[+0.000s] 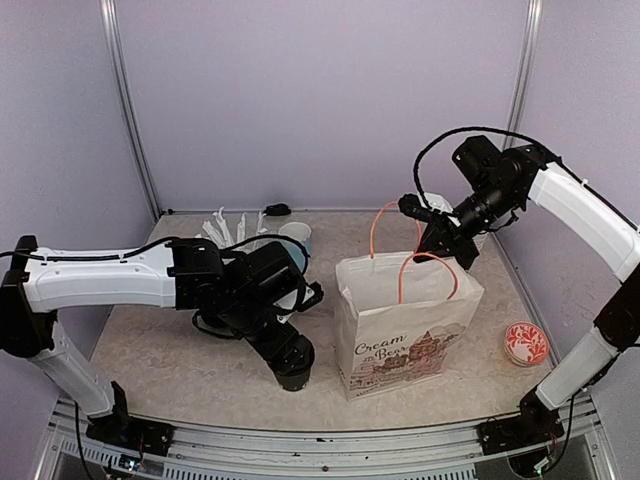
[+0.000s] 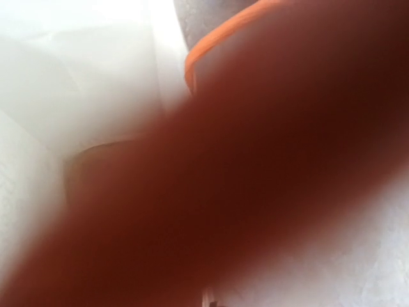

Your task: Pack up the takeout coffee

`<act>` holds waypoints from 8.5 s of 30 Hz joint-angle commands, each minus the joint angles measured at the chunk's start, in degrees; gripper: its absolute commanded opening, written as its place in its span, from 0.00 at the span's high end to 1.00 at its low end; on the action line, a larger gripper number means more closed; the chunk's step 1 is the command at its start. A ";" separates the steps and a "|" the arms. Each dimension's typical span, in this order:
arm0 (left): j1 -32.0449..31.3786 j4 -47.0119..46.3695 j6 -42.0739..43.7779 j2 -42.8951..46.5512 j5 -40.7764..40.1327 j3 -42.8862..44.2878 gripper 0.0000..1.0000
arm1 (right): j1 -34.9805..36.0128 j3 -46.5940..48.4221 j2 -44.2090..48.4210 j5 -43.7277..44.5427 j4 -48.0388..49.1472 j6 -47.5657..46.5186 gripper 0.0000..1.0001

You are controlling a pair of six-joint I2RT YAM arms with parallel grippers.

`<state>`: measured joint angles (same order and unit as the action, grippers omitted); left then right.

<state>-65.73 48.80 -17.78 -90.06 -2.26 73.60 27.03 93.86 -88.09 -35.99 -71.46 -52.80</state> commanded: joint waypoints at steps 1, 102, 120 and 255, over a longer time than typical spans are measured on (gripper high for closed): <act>-0.74 5.08 -2.23 0.45 -0.04 2.47 0.10 | 0.91 0.51 0.00 -1.32 0.43 0.61 1.00; -2.35 11.90 -0.18 -11.80 -4.70 11.01 0.28 | 2.63 0.09 -0.68 0.81 4.13 9.21 1.00; 4.28 22.80 -5.22 0.31 -15.18 30.38 0.34 | 2.66 2.34 0.00 1.06 5.80 15.91 1.00; -17.86 -3.29 22.42 -3.96 -31.12 10.25 0.47 | -2.17 1.85 -20.75 -11.01 12.86 17.20 0.70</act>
<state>-84.58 46.13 4.80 -94.13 -34.87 83.00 28.42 96.47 -120.14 -45.84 -56.31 -36.21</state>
